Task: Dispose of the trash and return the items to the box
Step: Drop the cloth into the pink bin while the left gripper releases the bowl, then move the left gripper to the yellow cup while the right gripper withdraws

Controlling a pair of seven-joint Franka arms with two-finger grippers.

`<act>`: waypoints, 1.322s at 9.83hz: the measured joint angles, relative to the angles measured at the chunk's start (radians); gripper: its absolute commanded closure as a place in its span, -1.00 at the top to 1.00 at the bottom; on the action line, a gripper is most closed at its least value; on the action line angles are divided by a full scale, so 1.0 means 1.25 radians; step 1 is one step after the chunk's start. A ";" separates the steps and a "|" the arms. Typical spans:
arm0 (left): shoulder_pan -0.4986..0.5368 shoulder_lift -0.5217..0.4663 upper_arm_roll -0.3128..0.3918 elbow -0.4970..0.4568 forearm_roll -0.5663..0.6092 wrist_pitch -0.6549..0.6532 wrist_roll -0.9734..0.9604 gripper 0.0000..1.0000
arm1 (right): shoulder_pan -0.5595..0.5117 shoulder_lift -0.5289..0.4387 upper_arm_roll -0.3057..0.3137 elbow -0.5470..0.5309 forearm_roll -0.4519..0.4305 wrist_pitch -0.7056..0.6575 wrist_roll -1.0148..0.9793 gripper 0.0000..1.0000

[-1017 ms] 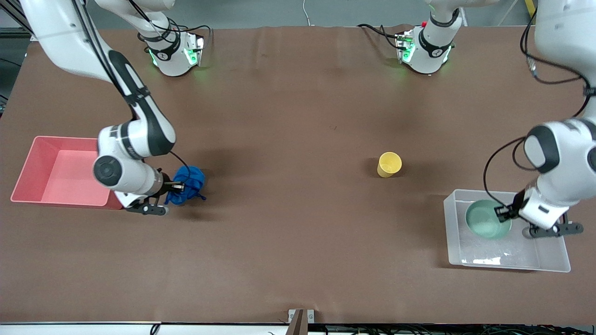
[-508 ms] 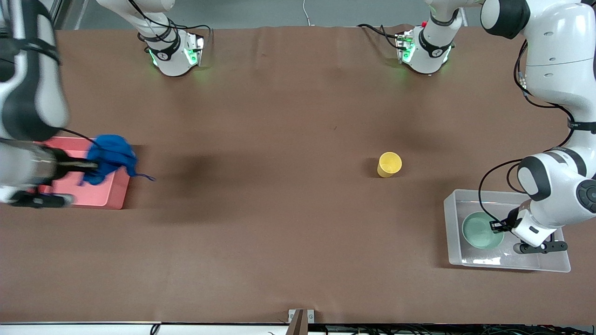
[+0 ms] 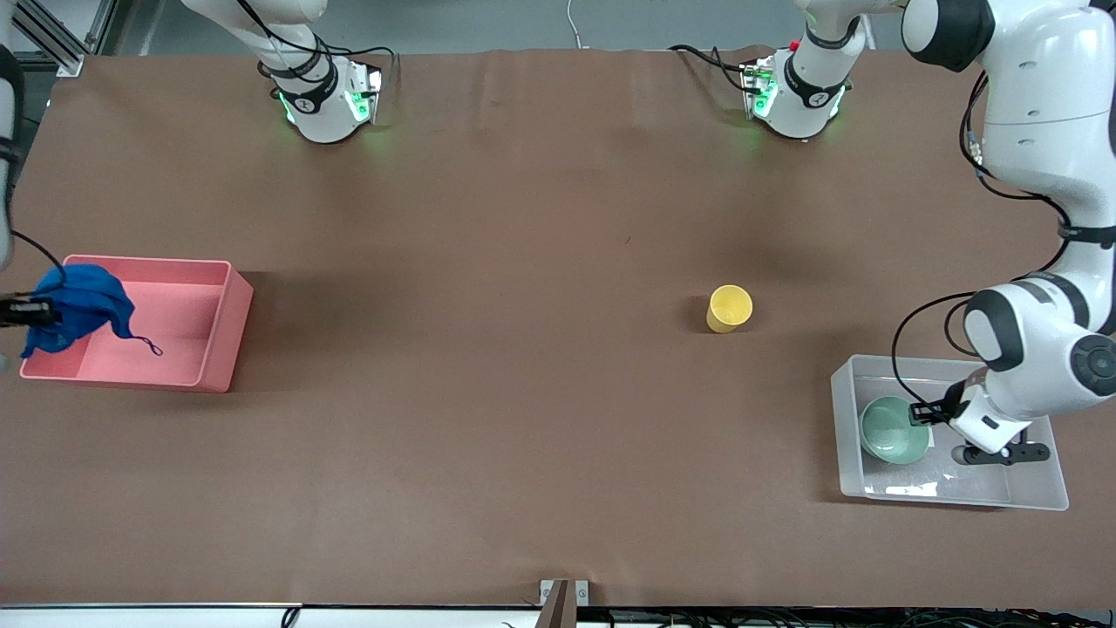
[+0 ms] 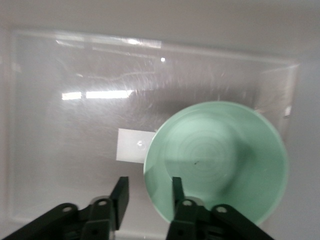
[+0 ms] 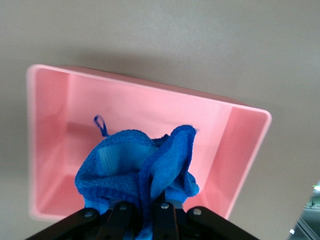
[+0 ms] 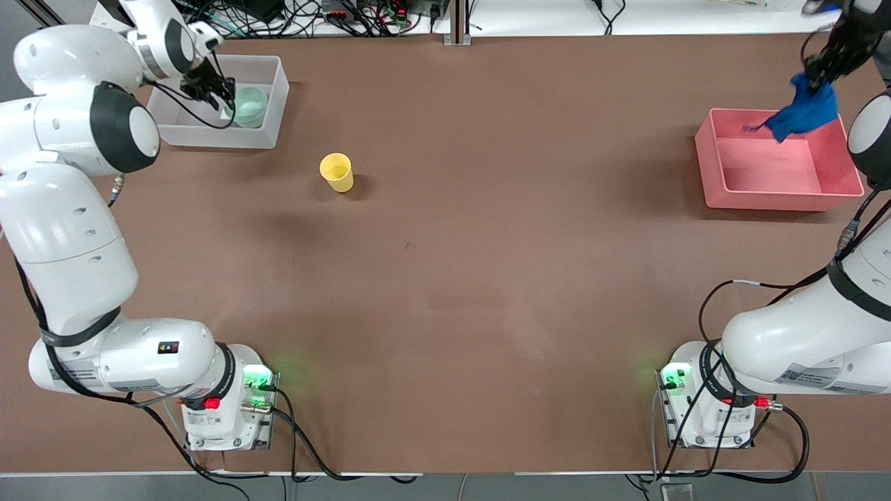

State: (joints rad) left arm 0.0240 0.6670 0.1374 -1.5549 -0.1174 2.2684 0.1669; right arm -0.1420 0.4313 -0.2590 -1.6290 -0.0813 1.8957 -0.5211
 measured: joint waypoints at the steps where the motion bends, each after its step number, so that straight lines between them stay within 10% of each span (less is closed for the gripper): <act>1: -0.001 -0.054 0.000 0.005 0.000 -0.050 0.000 0.85 | -0.002 0.007 -0.001 -0.073 0.021 0.076 -0.002 -0.96; 2: -0.006 -0.115 -0.001 0.006 0.000 -0.106 0.000 0.85 | 0.000 0.010 0.001 -0.138 0.052 0.137 -0.003 -0.67; 4: -0.017 -0.226 -0.022 -0.017 0.000 -0.206 0.000 0.85 | 0.007 0.013 0.004 -0.232 0.069 0.246 -0.003 0.99; 8: -0.025 -0.412 -0.166 -0.260 0.042 -0.216 -0.101 0.85 | 0.024 0.008 0.006 -0.243 0.072 0.263 0.002 1.00; 13: -0.034 -0.418 -0.309 -0.536 0.048 0.086 -0.244 0.84 | 0.059 -0.117 0.055 0.060 0.076 -0.187 0.200 1.00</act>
State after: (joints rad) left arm -0.0185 0.1451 -0.2494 -2.2251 -0.0578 2.3764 -0.1381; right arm -0.0677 0.2854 -0.1898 -1.5536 0.0141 1.6622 -0.2711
